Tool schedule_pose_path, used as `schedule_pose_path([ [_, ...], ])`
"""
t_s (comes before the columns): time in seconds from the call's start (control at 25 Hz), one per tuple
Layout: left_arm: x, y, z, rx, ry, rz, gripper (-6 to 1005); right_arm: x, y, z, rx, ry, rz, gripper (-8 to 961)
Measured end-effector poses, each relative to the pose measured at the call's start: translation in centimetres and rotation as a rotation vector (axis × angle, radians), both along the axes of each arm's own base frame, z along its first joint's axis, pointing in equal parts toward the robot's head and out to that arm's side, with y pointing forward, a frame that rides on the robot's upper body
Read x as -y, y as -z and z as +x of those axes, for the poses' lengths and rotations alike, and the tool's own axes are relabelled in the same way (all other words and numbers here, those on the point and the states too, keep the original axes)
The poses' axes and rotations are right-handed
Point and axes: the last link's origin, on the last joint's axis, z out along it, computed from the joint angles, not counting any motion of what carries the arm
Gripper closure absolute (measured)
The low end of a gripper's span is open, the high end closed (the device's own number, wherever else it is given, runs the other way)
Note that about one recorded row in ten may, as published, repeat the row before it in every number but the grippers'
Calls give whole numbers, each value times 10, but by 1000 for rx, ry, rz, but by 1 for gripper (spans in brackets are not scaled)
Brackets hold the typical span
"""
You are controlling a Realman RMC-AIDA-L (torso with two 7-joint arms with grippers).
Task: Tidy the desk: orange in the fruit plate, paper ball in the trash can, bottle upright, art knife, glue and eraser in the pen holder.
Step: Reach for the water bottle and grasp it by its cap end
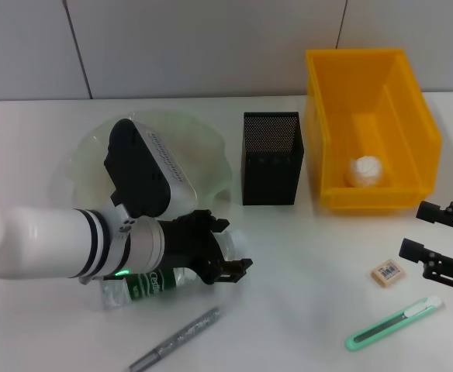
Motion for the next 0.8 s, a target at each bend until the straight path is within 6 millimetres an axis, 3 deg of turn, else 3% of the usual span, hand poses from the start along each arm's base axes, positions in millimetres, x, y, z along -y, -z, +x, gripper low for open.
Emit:
schedule_pose_path([
  [0.8, 8, -5, -1, 10, 46, 58, 274, -1, 2, -1, -5, -2, -9, 247],
])
